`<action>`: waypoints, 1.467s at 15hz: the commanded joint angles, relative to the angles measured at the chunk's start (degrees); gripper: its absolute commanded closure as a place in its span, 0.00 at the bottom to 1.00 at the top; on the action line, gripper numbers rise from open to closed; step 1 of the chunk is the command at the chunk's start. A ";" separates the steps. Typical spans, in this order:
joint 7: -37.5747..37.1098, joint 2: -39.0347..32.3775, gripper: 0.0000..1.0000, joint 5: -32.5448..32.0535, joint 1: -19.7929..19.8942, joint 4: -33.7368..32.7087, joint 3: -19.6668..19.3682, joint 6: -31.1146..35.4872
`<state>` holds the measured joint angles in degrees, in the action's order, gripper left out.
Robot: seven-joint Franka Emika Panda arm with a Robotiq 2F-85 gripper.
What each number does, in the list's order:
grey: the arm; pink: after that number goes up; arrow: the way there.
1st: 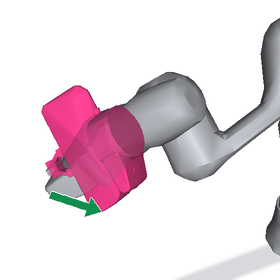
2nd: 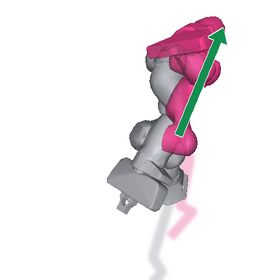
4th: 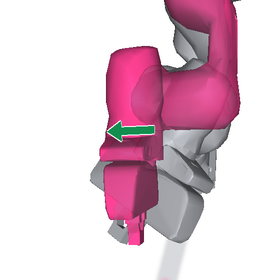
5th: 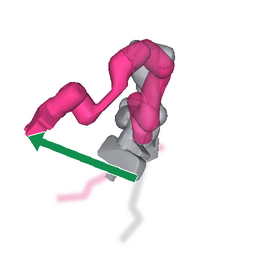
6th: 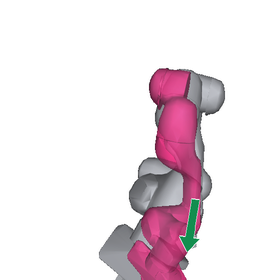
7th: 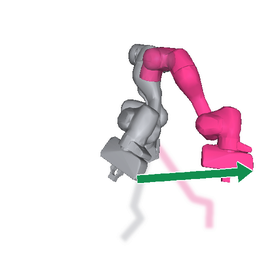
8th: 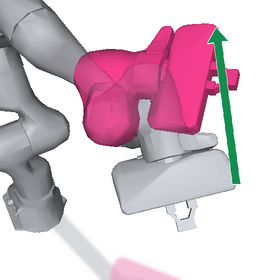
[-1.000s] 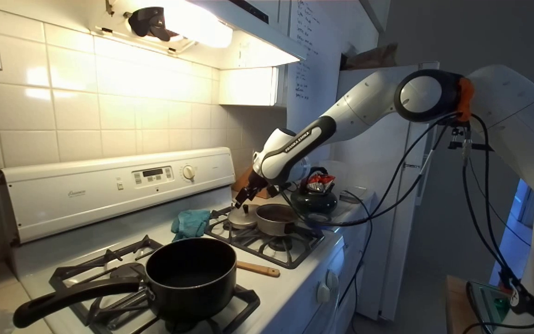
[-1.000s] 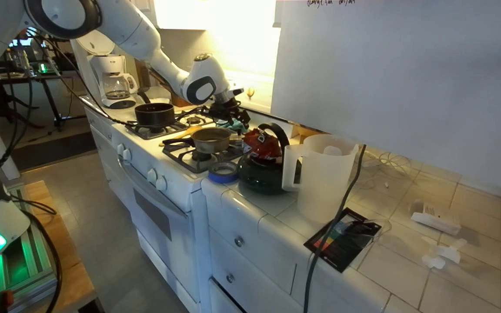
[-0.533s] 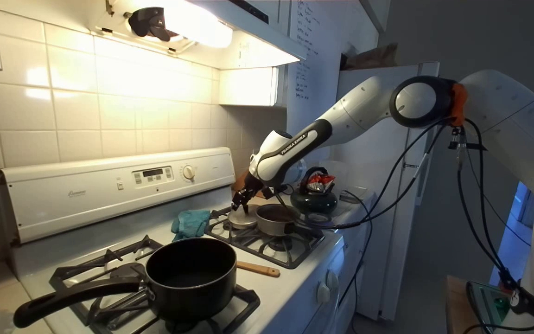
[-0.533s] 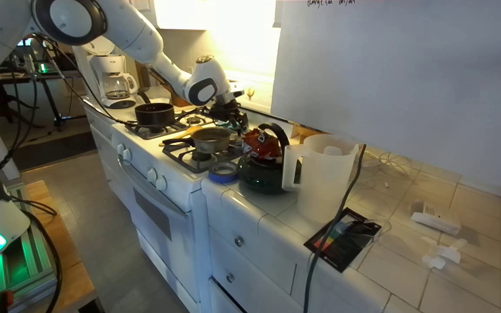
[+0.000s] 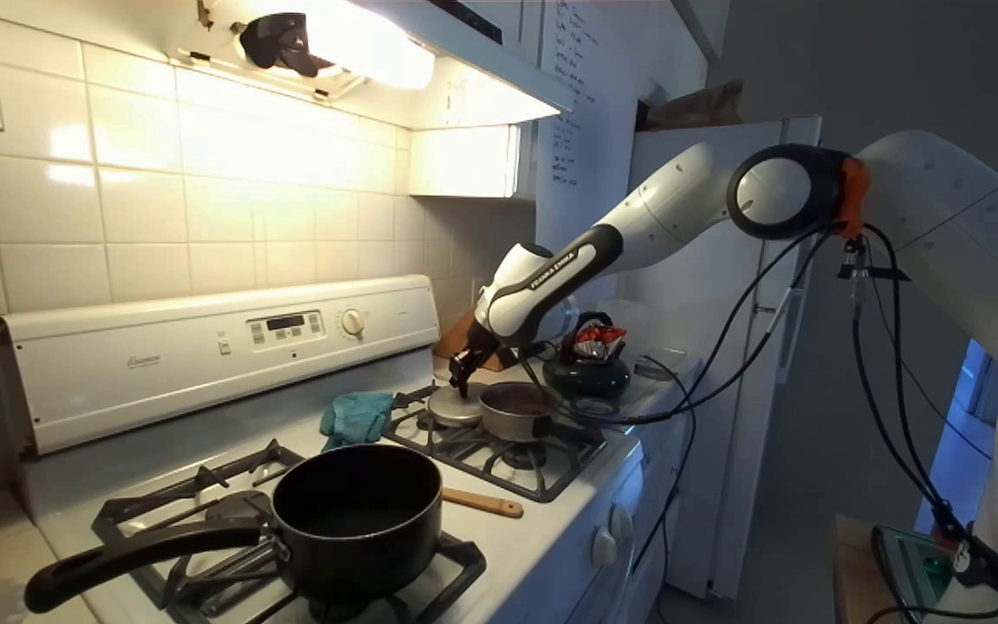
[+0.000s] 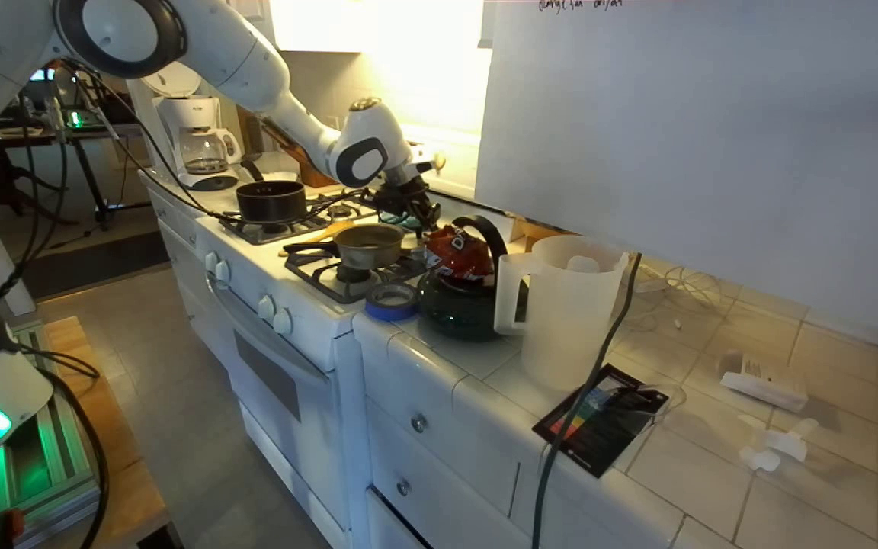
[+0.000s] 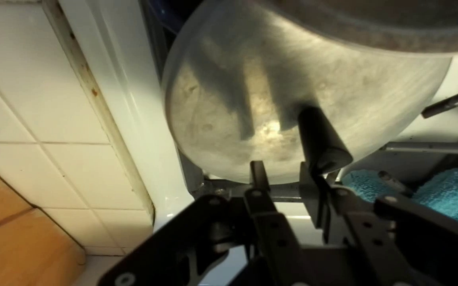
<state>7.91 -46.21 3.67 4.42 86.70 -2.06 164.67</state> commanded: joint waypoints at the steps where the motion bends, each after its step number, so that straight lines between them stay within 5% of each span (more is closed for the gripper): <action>1: -2.70 0.19 0.39 -1.26 -0.28 0.43 -0.25 0.30; 7: -9.65 1.83 0.01 -0.81 -3.19 2.83 -3.34 0.83; 14: -18.27 4.12 0.00 -0.72 -7.68 6.68 -7.80 1.82; 17: -19.63 5.02 0.03 -0.82 -8.65 8.21 -8.08 1.78; 22: -21.03 5.88 0.54 -0.89 -9.71 9.74 -8.46 1.78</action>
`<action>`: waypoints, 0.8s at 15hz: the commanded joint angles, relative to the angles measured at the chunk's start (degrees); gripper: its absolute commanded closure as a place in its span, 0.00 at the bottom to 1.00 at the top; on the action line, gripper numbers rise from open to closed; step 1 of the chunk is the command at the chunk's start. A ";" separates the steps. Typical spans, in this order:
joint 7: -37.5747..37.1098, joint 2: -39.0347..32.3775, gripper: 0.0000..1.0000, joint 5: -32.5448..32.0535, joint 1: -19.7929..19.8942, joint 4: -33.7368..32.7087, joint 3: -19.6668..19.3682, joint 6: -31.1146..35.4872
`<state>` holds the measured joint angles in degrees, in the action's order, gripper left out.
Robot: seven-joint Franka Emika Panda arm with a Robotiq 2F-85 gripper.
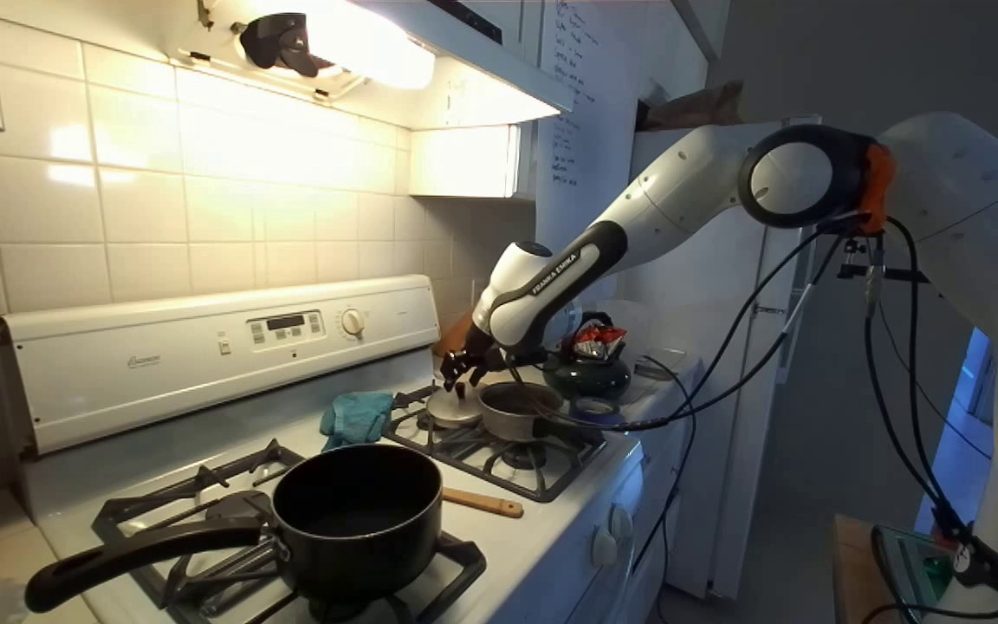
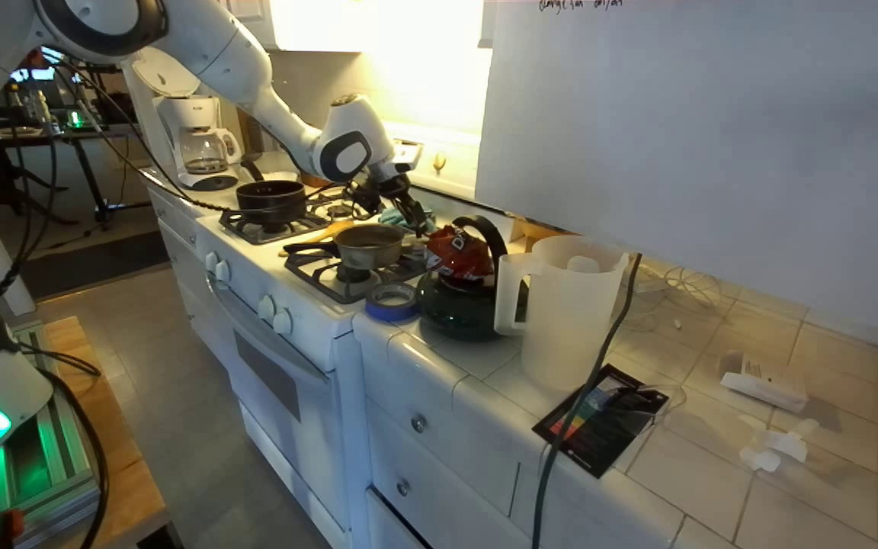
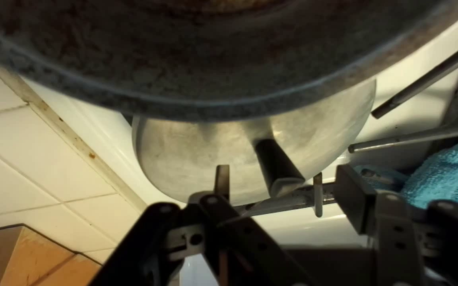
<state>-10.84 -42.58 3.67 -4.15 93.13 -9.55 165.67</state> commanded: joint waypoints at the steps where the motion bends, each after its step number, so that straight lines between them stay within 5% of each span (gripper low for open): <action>1: -2.46 2.22 0.60 -0.87 -1.21 3.31 -1.01 0.70; 6: -2.38 1.77 0.95 -0.77 -0.90 3.38 -0.73 0.93; 12: -1.84 1.33 0.93 0.09 0.10 2.78 0.47 4.33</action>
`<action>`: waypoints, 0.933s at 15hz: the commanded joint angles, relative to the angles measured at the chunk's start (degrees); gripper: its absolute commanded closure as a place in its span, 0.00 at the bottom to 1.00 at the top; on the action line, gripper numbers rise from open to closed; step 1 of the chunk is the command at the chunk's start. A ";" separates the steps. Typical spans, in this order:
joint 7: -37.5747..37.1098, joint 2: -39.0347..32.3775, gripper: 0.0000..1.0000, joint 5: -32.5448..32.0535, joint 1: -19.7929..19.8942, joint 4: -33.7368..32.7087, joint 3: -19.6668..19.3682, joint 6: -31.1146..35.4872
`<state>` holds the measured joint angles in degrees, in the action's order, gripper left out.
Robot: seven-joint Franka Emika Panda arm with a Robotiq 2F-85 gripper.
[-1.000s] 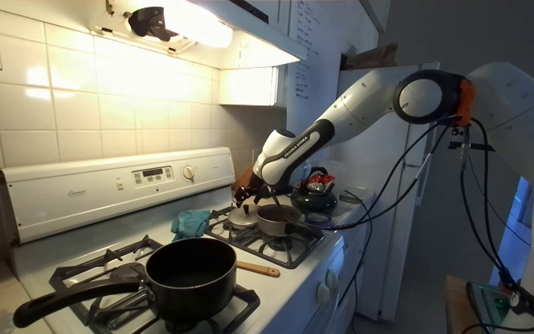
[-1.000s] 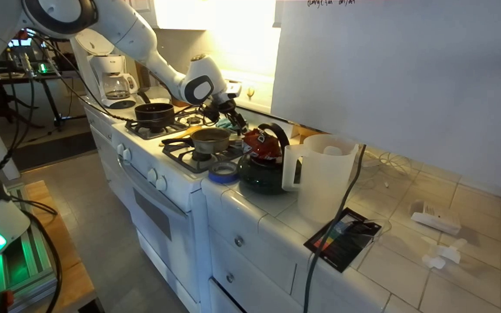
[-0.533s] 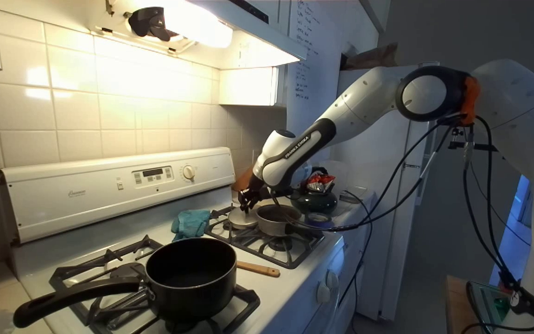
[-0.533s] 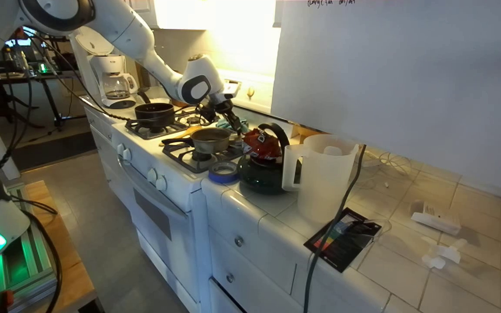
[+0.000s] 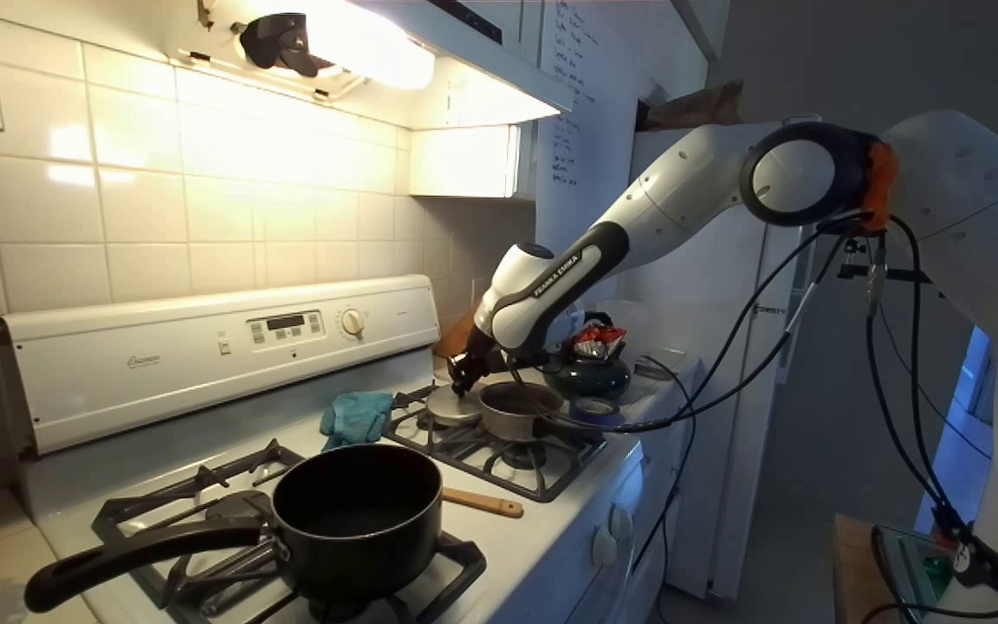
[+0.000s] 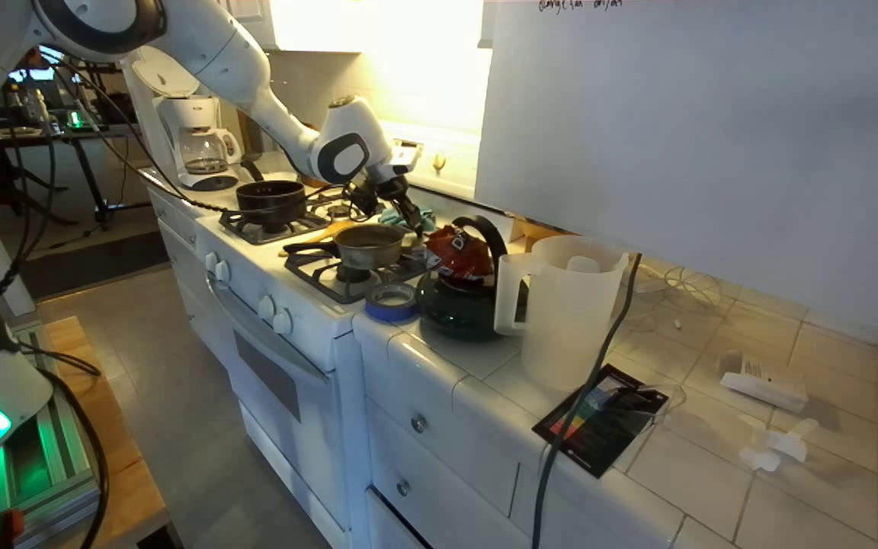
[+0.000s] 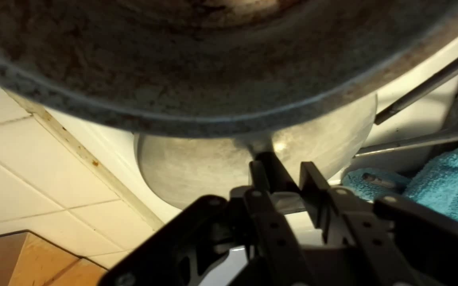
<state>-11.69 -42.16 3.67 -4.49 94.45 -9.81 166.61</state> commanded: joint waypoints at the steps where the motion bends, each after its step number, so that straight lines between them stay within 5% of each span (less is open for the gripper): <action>1: -1.58 0.44 0.93 0.45 0.37 0.93 0.55 5.29; 7: -4.82 2.89 0.93 4.12 -0.47 5.10 0.76 18.35; 14: -7.15 9.82 0.93 6.71 -3.97 19.58 -0.58 37.56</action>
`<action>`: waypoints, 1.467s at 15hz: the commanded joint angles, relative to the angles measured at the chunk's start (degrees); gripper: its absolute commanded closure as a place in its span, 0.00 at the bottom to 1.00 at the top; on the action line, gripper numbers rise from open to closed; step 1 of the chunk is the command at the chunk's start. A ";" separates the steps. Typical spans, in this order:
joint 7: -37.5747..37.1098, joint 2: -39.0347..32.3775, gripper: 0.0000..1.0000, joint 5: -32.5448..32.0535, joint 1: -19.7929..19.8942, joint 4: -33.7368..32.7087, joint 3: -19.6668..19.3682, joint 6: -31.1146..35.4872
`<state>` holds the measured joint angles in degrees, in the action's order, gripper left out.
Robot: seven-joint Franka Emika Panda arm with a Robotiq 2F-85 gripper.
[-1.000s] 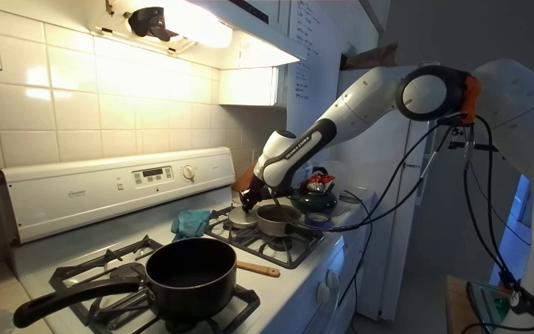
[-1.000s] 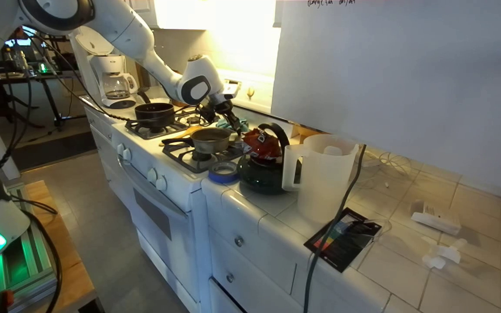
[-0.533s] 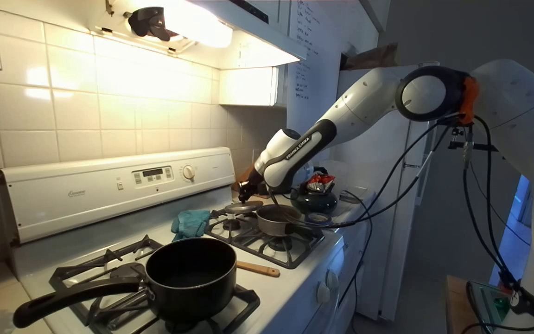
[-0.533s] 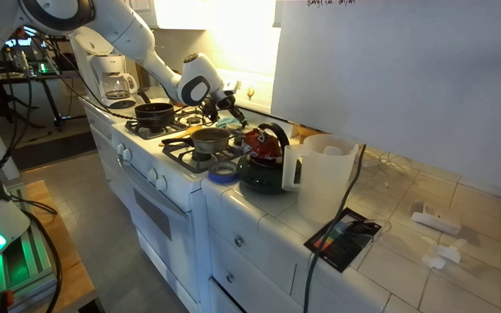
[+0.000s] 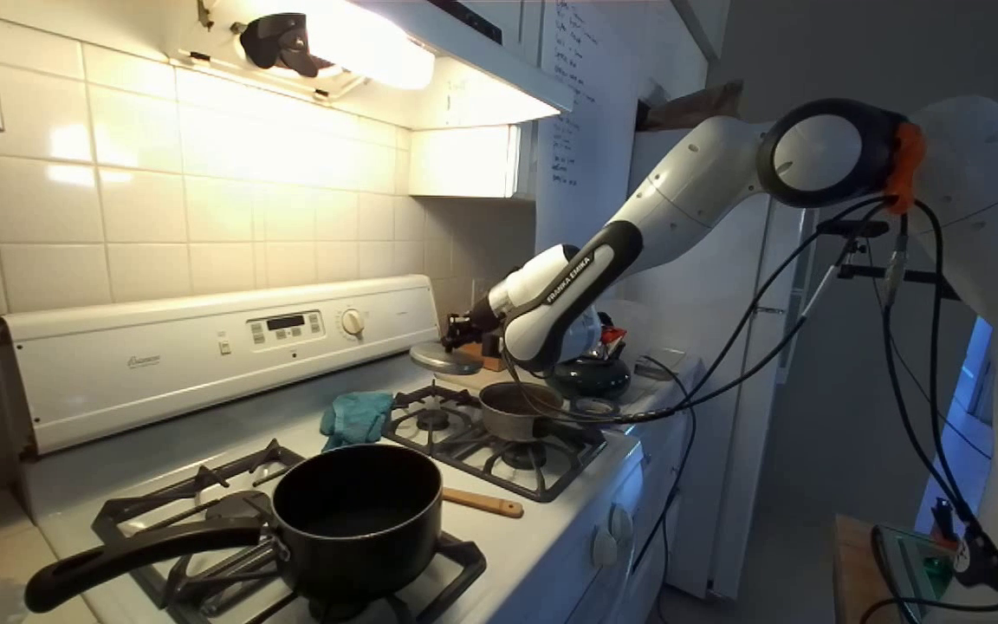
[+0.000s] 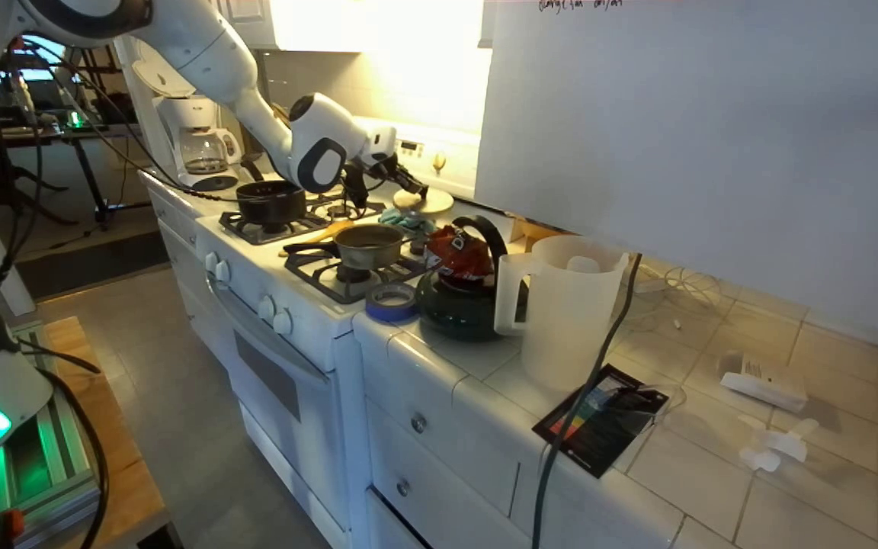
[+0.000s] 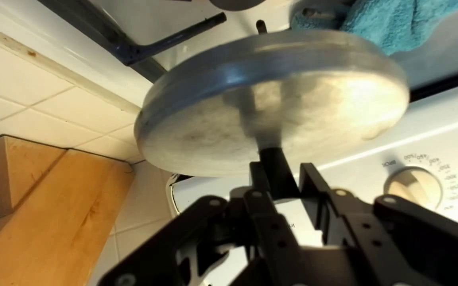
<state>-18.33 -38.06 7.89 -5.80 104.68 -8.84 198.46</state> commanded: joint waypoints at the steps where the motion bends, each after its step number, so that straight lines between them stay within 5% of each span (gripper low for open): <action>1: -0.02 7.30 0.93 2.89 -3.23 11.79 -1.83 6.98; 11: 8.88 22.23 0.93 17.23 -18.94 29.98 -14.13 2.64; 22: 15.06 19.15 0.93 29.13 -32.83 33.31 -23.83 4.59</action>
<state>-5.85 -18.85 33.67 -35.27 137.09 -30.32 202.75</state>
